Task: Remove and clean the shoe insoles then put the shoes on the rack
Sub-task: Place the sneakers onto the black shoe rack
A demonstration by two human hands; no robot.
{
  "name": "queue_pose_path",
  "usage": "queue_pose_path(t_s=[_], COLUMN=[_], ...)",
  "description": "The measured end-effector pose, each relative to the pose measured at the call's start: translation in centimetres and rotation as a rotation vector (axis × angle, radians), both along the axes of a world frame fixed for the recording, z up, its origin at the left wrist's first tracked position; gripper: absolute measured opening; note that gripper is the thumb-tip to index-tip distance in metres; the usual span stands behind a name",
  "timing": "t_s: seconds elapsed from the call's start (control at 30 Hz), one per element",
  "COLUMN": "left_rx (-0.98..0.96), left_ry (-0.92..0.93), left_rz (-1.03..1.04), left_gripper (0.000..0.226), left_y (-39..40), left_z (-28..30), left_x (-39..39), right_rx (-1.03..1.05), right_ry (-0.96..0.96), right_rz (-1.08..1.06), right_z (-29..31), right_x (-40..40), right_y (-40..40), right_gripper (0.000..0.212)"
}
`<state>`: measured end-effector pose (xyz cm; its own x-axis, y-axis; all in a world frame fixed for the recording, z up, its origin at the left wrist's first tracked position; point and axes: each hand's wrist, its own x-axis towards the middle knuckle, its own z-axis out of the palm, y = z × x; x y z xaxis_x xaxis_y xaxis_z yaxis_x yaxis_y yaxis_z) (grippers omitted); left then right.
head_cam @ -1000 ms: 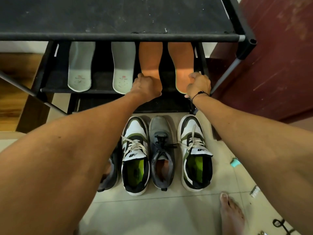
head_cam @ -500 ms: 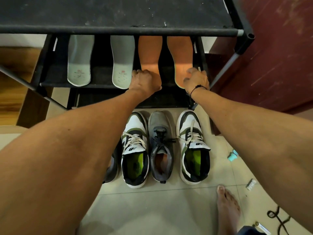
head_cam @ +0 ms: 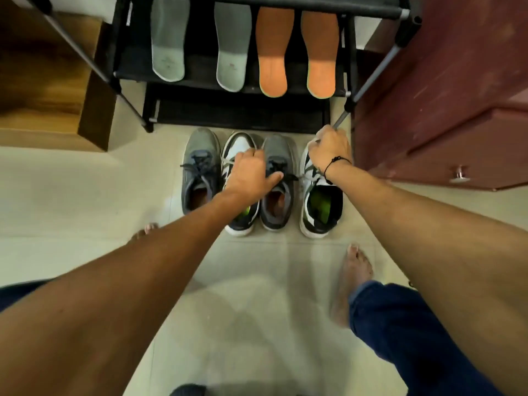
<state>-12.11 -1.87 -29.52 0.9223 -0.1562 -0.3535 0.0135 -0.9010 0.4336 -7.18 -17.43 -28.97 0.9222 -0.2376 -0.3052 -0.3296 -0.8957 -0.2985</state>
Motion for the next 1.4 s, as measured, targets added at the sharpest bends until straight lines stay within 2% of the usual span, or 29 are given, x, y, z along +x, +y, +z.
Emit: queue_pose_path(t_s=[0.1, 0.2, 0.33, 0.43, 0.5, 0.6, 0.67, 0.77, 0.83, 0.97, 1.07, 1.23, 1.4], left_rx=[0.009, 0.021, 0.069, 0.094, 0.119, 0.179, 0.241, 0.307, 0.301, 0.25, 0.219, 0.198, 0.231], left_ry=[0.131, 0.212, 0.285, 0.35, 0.37, 0.394, 0.4, 0.316, 0.285, 0.361, 0.358, 0.355, 0.335], left_rz=[0.005, 0.01, 0.015, 0.048, 0.071, 0.05, 0.011, -0.088, -0.106, -0.066, -0.026, 0.009, -0.13], left_gripper=[0.057, 0.052, 0.048, 0.049, 0.055, 0.067, 0.064, 0.059, 0.05, 0.031, 0.03, 0.035, 0.031], left_y=[0.4, 0.6, 0.7, 1.0, 1.2, 1.8, 2.2, 2.6, 2.6, 2.2, 1.5, 0.7, 1.2], left_z=[0.6, 0.9, -0.1, -1.9, -3.5, -6.2, -8.8, -11.8, -13.2, -14.5, -12.6, -5.8, 2.5], left_x=[-5.2, -9.2, -10.7, -10.0, -9.3, -8.7, -8.5, -8.3, -7.5, -5.6, -5.5, -5.8, -7.6], right_rx=[-0.037, -0.05, -0.077, -0.063, -0.07, -0.088, -0.111, -0.132, -0.141, -0.156, -0.177, -0.186, -0.205], right_ry=[0.071, 0.196, 0.319, 0.439, 0.478, 0.507, 0.516, 0.524, 0.509, 0.474, 0.439, 0.404, 0.454], right_rz=[0.038, 0.042, 0.062, 0.111, 0.153, 0.206, 0.203, 0.157, 0.13, 0.09, 0.123, 0.157, 0.255], right_z=[1.0, 1.1, -0.4, -2.3, -3.8, -6.5, -8.7, -11.9, -13.1, -14.0, -12.3, -5.6, 3.1], right_x=[-4.2, -8.1, -11.2, -12.2, -12.5, -12.5, -12.1, -11.3, -10.7, -10.0, -10.3, -11.0, -13.4], right_y=[0.3, 0.0, -1.3, -1.9, -2.2, -2.3, -2.3, -2.1, -2.1, -2.5, -3.0, -3.2, -1.6], right_gripper=[0.017, 0.027, 0.045, 0.029, 0.027, 0.038, 0.046, 0.054, 0.047, 0.032, 0.028, 0.028, 0.034])
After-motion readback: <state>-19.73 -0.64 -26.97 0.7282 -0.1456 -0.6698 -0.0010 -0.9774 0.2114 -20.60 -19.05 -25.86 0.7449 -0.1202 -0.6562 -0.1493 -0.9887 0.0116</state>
